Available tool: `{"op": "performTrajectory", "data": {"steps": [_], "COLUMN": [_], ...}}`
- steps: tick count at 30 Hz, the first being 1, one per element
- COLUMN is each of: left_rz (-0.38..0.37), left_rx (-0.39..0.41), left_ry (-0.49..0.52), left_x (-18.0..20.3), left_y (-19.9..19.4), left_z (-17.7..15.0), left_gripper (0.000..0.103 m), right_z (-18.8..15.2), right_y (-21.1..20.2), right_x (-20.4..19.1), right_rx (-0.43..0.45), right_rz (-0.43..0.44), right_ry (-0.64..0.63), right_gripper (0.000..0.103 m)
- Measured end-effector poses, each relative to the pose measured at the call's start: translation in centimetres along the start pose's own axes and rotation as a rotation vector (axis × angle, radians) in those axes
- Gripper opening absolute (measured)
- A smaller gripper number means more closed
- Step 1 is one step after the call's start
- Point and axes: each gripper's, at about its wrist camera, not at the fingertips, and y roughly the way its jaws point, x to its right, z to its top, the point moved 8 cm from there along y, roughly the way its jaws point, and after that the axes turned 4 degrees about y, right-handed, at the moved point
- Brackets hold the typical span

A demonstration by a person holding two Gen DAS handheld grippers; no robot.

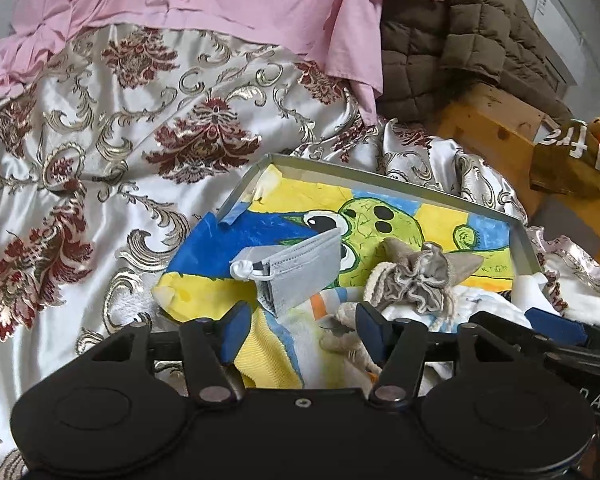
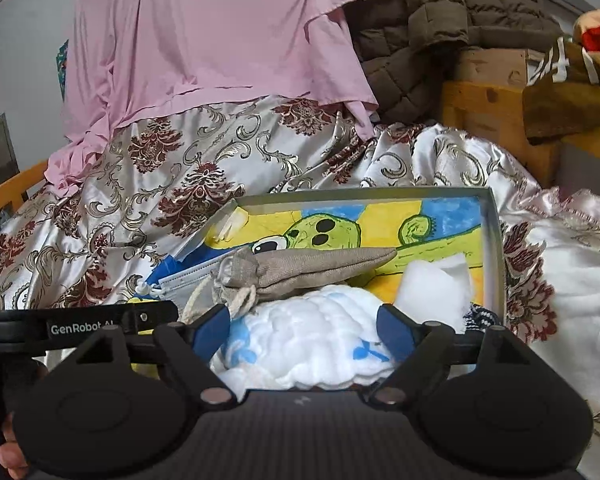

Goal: Organize soft objects

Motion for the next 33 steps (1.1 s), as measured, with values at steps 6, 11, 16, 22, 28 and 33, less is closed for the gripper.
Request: {"op": "performTrajectory", "data": {"steps": [6, 11, 16, 22, 28, 33], "left_rz": [0.017, 0.028, 0.034, 0.038, 0.038, 0.024], "left_rx": [0.032, 0.058, 0.090, 0.133, 0.156, 0.161], "left_ry": [0.007, 0.010, 0.024, 0.029, 0.026, 0.007], "left_x": [-0.4, -0.7, -0.4, -0.2, -0.3, -0.5], "left_y": [-1.5, -3.3, -5.5, -8.4, -11.3, -13.6], "left_z": [-0.2, -0.2, -0.6, -0.8, -1.8, -3.2], "left_gripper": [0.069, 0.076, 0.078, 0.082, 0.086, 0.092], "right_z": [0.3, 0.4, 0.5, -0.1, -1.2, -2.5], "right_y": [-1.5, -3.2, -5.4, -7.6, -9.7, -11.7], "right_x": [0.3, 0.4, -0.1, -1.2, -2.1, -2.7], "right_rx": [0.026, 0.047, 0.080, 0.110, 0.110, 0.116], "right_rz": [-0.002, -0.012, -0.006, -0.009, 0.021, 0.017], "right_ry": [0.005, 0.002, 0.002, -0.013, 0.004, -0.003], "right_gripper": [0.091, 0.094, 0.096, 0.099, 0.103, 0.103]}}
